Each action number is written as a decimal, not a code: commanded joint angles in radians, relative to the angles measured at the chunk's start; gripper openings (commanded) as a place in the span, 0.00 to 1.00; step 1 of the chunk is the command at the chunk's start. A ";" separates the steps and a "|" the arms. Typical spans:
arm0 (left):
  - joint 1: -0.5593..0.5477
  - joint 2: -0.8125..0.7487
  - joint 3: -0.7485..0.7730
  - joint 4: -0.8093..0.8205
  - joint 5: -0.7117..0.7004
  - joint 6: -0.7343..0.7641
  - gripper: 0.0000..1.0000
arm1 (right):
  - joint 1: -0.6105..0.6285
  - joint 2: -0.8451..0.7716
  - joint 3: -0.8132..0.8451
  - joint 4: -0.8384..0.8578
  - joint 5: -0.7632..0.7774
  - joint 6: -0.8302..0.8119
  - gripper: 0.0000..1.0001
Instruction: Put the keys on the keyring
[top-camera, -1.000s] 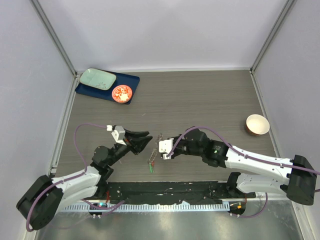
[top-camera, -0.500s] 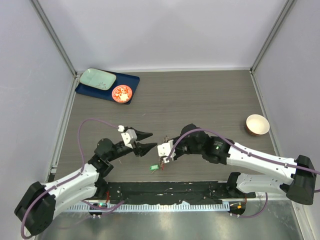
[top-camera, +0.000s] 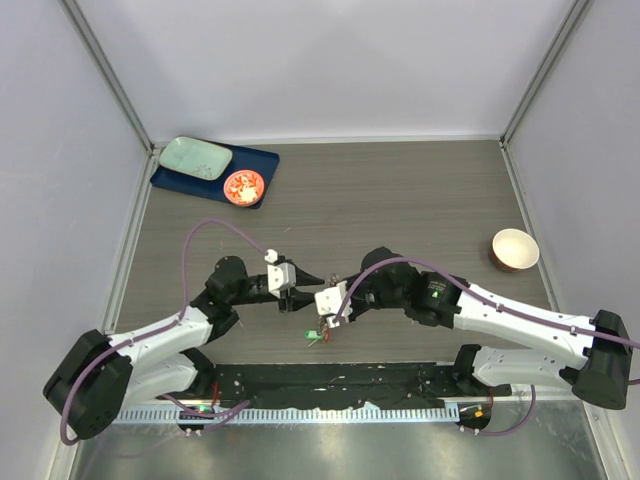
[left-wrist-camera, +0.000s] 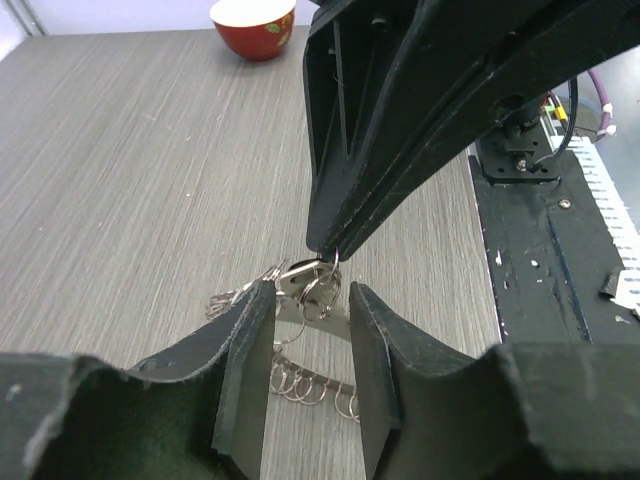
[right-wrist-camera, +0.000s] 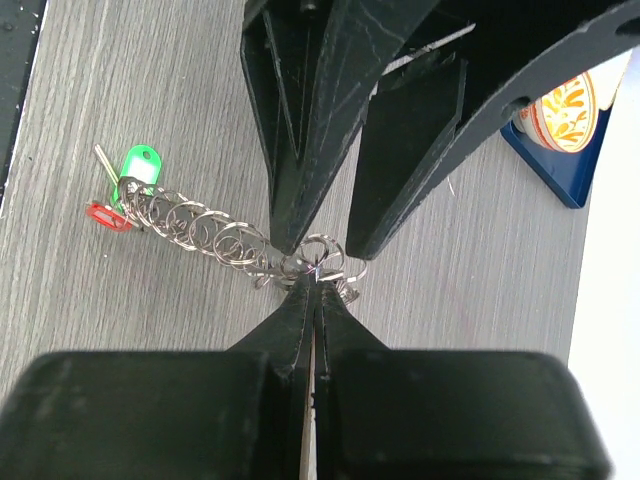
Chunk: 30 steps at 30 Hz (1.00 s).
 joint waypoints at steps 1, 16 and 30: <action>0.003 0.039 0.059 -0.026 0.076 0.052 0.36 | 0.004 -0.003 0.049 0.019 -0.015 -0.009 0.01; 0.003 0.070 0.105 -0.158 0.090 0.099 0.04 | 0.004 -0.012 0.046 0.019 -0.001 -0.001 0.01; 0.014 -0.039 -0.007 0.096 -0.181 -0.150 0.00 | 0.004 -0.100 -0.037 0.048 0.042 0.085 0.01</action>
